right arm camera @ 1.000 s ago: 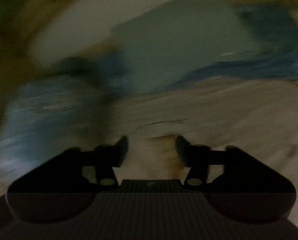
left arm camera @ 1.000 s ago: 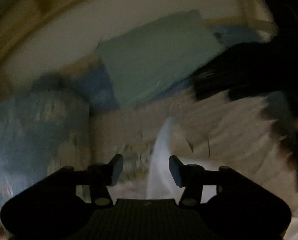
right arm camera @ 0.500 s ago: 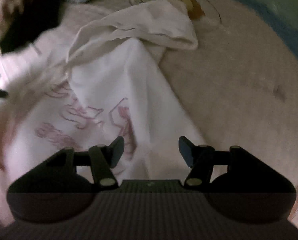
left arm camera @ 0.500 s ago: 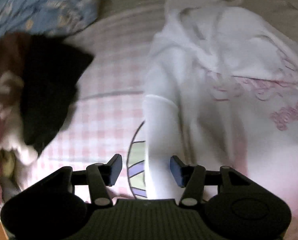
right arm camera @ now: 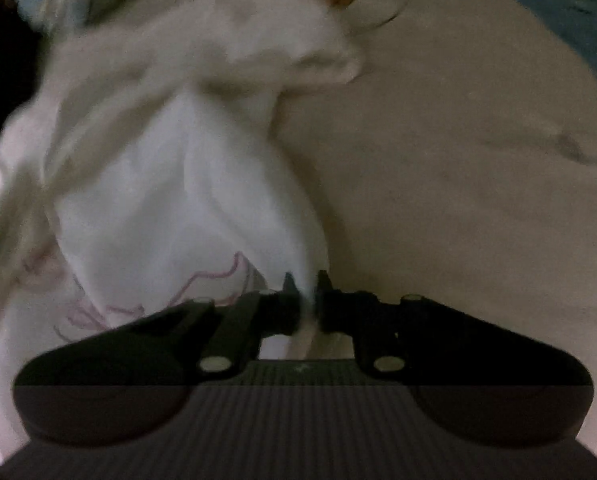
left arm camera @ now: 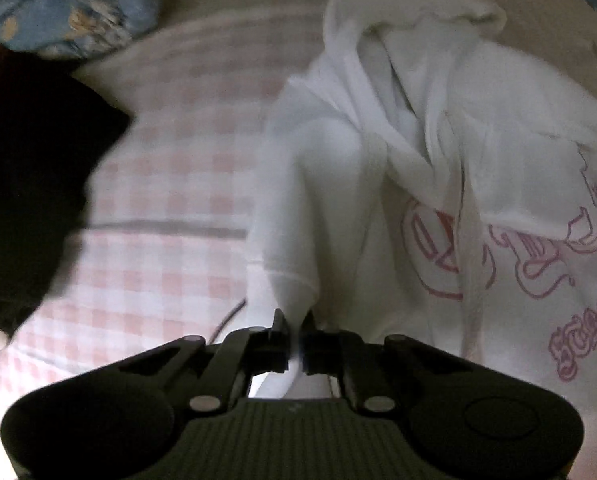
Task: Fold clothes
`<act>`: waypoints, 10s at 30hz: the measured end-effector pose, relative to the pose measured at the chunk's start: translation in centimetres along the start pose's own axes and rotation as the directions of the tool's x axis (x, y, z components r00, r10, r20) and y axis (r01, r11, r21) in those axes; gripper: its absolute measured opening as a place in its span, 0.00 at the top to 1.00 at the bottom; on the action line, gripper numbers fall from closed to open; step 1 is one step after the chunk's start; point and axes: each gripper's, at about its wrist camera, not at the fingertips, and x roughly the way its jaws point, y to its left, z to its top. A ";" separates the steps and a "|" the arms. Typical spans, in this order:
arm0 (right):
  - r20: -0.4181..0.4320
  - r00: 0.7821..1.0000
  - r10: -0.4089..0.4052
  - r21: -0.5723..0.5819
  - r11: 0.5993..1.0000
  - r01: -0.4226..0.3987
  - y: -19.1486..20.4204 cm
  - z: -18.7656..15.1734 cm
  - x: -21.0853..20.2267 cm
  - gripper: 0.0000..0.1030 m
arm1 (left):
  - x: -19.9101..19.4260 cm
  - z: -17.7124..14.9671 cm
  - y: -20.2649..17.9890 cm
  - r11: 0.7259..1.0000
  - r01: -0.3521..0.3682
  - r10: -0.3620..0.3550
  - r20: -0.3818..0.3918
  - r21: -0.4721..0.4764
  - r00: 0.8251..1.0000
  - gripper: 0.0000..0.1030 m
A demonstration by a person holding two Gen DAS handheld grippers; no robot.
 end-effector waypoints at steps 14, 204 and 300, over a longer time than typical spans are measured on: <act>0.002 0.824 -0.566 0.277 0.792 0.543 -21.2 7.0 -2.3 0.77 | -5.4 19.9 -6.2 0.970 -0.170 0.102 0.340 0.177 0.935 0.83; -0.099 0.985 0.140 -0.483 0.859 -0.171 6.2 -27.0 -9.8 0.72 | -1.5 -19.5 -7.7 0.962 0.265 -0.272 -0.138 -0.066 0.952 0.84; -0.178 0.980 -0.090 0.178 0.976 0.122 3.9 -33.1 -22.3 0.49 | -0.7 -24.4 2.7 0.989 -0.147 0.138 -0.241 -0.019 0.961 0.39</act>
